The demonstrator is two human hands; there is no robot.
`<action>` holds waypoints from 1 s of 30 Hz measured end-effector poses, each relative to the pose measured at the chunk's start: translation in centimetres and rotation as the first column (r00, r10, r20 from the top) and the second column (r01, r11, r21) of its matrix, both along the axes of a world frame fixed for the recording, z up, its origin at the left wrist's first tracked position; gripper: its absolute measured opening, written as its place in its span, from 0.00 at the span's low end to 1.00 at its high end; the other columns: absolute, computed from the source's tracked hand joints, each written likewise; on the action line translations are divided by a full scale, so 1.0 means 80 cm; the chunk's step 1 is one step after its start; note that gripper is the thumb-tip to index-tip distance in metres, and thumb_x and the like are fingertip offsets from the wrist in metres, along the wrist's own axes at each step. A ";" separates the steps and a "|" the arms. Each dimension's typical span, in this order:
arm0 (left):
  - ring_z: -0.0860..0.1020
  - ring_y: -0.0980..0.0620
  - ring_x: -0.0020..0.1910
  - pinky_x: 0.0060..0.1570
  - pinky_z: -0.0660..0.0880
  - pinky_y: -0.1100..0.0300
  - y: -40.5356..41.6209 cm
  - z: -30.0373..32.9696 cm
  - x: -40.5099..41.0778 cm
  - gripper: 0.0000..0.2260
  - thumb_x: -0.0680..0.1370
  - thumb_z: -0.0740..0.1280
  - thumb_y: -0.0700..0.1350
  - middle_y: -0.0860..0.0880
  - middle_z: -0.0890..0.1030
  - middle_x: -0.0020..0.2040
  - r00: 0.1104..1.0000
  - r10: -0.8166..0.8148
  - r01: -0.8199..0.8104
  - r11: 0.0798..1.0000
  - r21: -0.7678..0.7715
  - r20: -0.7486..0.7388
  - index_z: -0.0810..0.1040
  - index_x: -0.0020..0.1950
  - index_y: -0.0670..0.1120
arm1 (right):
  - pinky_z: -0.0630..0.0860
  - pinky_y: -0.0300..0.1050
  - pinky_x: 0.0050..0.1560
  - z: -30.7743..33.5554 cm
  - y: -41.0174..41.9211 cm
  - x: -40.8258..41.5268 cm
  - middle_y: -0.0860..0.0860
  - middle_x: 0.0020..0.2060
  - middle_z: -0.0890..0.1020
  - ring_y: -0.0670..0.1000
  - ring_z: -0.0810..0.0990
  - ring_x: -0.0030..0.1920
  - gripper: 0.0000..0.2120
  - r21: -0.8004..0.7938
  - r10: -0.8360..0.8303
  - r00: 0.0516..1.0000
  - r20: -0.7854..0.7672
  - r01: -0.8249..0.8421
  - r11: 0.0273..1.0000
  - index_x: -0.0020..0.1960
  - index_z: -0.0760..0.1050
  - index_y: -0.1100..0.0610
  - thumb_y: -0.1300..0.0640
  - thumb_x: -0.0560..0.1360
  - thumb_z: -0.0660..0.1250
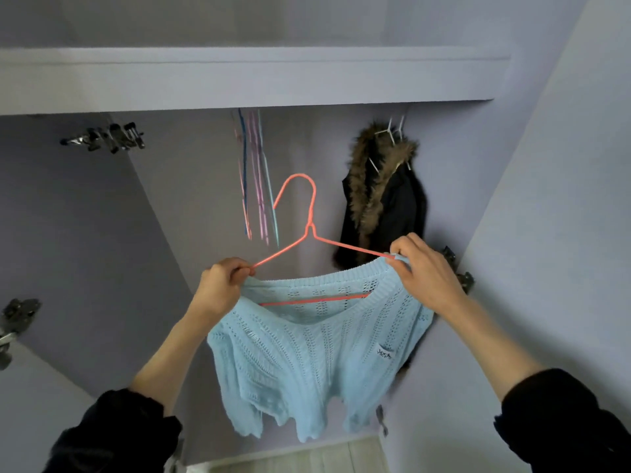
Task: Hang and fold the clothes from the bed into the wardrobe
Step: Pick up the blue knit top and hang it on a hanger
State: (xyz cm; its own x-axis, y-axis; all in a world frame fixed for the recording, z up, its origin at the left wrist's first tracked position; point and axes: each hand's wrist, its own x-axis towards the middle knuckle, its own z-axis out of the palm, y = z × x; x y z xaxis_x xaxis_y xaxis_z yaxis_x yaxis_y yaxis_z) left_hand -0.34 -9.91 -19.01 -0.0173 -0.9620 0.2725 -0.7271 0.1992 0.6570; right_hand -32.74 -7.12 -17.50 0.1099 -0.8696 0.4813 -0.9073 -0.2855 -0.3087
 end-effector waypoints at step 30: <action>0.63 0.36 0.71 0.68 0.63 0.39 -0.022 0.068 -0.124 0.26 0.74 0.64 0.34 0.38 0.67 0.71 0.865 -0.083 0.373 0.767 -0.523 0.495 0.63 0.71 0.45 | 0.65 0.45 0.43 0.035 -0.013 -0.015 0.59 0.50 0.78 0.61 0.76 0.51 0.05 0.249 -0.492 0.820 0.291 0.432 0.867 0.48 0.74 0.63 0.63 0.77 0.60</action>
State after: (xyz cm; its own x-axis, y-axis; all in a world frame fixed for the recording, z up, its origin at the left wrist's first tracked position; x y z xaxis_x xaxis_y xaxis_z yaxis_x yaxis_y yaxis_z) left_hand -10.26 -11.63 -13.55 -0.4652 -0.5624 0.6836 -0.7755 0.6313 -0.0084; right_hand -33.94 -8.18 -14.73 -0.4660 -0.8458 0.2598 -0.7517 0.2235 -0.6205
